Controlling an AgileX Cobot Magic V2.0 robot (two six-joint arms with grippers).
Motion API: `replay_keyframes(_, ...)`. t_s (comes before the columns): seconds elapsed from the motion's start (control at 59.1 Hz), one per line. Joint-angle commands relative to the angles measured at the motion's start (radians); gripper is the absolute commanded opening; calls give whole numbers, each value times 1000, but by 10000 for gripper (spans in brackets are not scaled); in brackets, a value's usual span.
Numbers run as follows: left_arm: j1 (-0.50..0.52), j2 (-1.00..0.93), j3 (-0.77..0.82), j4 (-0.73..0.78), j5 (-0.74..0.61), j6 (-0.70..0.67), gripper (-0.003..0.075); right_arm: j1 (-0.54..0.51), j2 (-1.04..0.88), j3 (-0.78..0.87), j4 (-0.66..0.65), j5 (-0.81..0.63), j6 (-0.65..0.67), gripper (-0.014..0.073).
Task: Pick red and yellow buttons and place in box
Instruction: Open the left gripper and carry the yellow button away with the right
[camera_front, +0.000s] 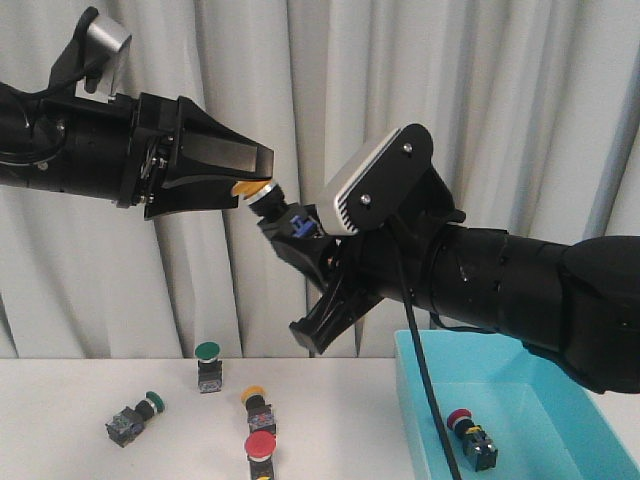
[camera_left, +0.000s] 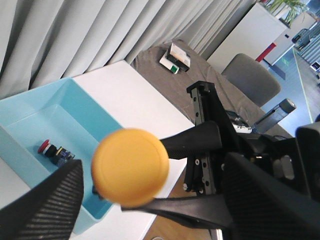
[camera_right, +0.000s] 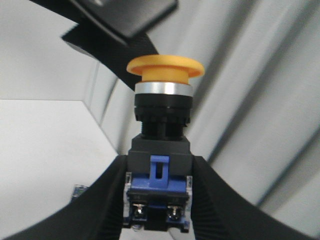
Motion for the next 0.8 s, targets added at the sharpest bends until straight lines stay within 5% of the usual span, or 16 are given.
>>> replay_keyframes(0.0,-2,-59,-27,-73,-43,1,563,-5,-38,-35,27,-117,-1,57)
replay_keyframes(0.22,-2,-77,-27,19,-42,1,557,-31,-95,-35,34,-408,-1,57)
replay_keyframes(0.524,-2,-83,-27,182,-23,0,496,-317,-129,-32,302,-402,-5,57)
replay_keyframes(0.778,-2,-82,-27,263,-22,0,422,-459,-52,-32,341,-317,-5,57)
